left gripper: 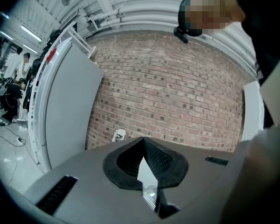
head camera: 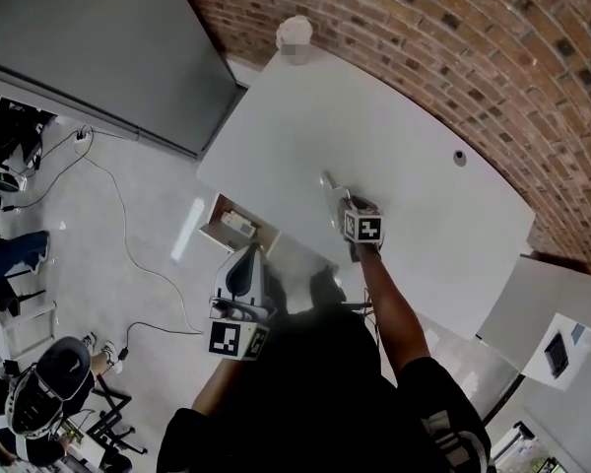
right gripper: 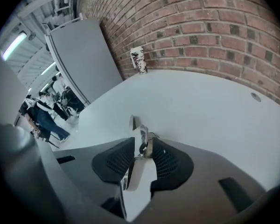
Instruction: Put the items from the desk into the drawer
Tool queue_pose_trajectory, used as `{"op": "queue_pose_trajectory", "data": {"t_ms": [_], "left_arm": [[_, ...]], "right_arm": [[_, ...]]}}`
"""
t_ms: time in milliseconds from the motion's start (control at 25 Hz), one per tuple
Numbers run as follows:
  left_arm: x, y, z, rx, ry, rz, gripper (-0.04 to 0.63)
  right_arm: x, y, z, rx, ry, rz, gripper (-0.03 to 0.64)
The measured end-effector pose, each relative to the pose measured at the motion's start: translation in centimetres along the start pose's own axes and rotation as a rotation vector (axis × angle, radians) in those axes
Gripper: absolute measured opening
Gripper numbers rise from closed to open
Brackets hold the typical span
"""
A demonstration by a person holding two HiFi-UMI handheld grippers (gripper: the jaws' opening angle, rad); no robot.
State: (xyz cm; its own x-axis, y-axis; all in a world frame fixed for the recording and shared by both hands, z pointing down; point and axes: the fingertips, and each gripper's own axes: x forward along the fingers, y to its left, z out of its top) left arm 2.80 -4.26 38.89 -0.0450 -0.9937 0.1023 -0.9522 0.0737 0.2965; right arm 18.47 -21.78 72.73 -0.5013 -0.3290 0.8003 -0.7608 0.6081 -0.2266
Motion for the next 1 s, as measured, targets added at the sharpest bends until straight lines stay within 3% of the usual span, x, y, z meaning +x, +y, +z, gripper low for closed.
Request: {"op": "queue_pose_trajectory", "data": {"t_ms": [560, 1000], "left_arm": [[-0.3, 1.8, -0.5, -0.009, 0.039, 0.043, 0.002], [-3.2, 4.5, 0.8, -0.017, -0.026, 0.094, 0.002]], "right_arm": [[0.7, 0.7, 0.4, 0.047, 0.011, 0.065, 0.060], [-0.7, 3.0, 0.8, -0.028, -0.012, 0.052, 0.018]]}}
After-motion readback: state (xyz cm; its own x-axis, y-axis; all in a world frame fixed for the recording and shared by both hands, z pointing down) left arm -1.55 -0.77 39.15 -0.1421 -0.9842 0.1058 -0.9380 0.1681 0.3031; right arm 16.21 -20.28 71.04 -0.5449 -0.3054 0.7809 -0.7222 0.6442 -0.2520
